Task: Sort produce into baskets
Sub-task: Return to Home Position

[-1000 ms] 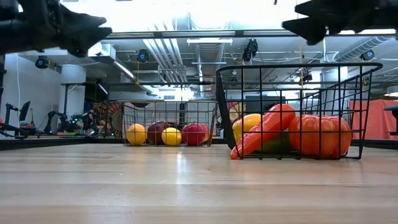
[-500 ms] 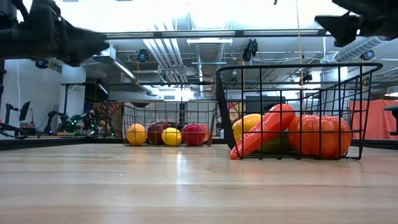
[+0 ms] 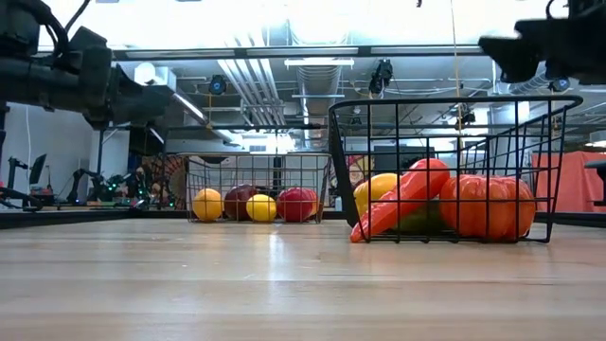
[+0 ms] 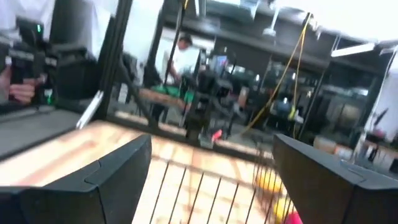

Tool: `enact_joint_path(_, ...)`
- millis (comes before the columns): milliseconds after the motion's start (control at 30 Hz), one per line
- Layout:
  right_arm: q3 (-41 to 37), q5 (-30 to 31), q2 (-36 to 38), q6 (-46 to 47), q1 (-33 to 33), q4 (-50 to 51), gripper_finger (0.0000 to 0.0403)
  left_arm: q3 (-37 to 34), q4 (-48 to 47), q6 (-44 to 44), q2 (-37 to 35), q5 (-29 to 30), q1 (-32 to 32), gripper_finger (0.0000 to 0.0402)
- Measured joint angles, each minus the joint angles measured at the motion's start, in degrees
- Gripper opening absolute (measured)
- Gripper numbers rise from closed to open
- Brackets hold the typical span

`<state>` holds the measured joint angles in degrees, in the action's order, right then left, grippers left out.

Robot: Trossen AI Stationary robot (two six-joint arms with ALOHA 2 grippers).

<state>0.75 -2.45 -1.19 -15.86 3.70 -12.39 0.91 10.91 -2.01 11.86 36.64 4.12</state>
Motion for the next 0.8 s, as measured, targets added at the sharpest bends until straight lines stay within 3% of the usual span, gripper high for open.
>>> enact_joint_path(300,0.0,1.0,-1.0,6.6,0.0,6.5,0.0325,0.1,-0.4,0.0,0.9,0.2,0.0,0.0231)
enact_joint_path(800,0.0,1.0,-1.2,12.8,0.0,6.6,0.0325,0.1,-0.3,0.0,1.0,0.2,0.0,0.0231)
